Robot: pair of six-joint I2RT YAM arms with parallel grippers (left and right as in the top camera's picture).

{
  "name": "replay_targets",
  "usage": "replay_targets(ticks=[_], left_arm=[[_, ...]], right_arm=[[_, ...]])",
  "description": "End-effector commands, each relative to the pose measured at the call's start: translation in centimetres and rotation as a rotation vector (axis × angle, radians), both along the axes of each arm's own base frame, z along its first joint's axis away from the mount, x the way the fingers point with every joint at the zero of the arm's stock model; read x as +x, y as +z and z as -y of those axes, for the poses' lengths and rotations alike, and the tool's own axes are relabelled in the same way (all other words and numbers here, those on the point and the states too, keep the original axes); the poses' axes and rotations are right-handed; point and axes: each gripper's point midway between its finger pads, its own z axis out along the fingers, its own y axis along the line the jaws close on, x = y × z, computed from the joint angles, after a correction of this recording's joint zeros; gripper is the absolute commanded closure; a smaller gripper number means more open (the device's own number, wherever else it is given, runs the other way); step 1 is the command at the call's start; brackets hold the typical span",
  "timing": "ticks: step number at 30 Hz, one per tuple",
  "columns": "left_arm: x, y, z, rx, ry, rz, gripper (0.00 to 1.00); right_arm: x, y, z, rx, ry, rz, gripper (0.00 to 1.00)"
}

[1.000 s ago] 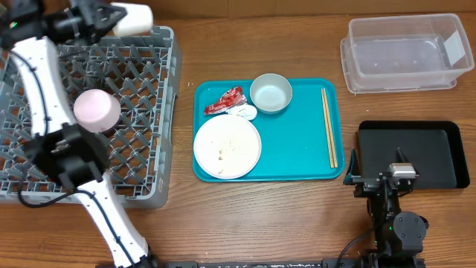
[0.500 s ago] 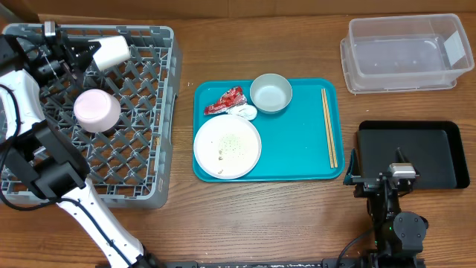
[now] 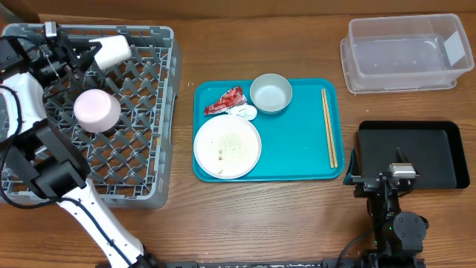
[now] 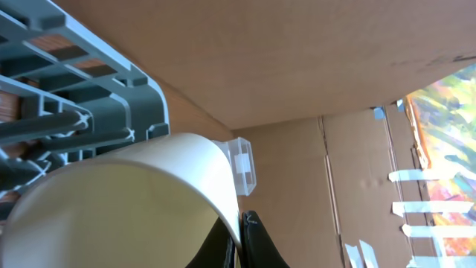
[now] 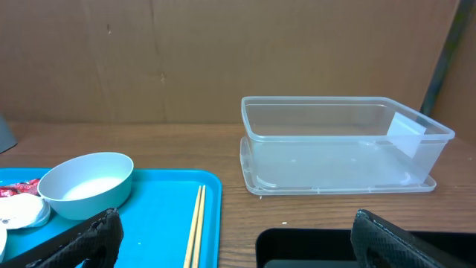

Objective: Sort waste into correct bins and load items into the dishwasher
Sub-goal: 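Place the white cup upside down in the rack's back row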

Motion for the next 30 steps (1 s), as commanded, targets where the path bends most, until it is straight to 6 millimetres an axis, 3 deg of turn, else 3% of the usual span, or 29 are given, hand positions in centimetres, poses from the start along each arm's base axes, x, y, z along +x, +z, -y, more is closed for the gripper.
replay_targets(ticks=[1,5,25,30], left_arm=[[0.4,0.5,2.9,0.011,-0.054,0.02,0.96],[1.0,0.5,3.9,0.03,-0.069,0.039,0.96],[1.2,-1.0,2.7,0.093,-0.01,-0.008,0.96],[1.2,-2.3,2.6,0.116,0.009,-0.044,0.96]], right_arm=[[0.0,-0.1,0.2,-0.004,-0.012,0.005,0.0],[0.0,-0.1,0.2,-0.004,-0.012,0.006,0.0],[0.0,-0.1,0.2,-0.004,-0.012,0.006,0.0],[0.0,-0.1,0.2,-0.004,-0.012,0.005,0.0]])
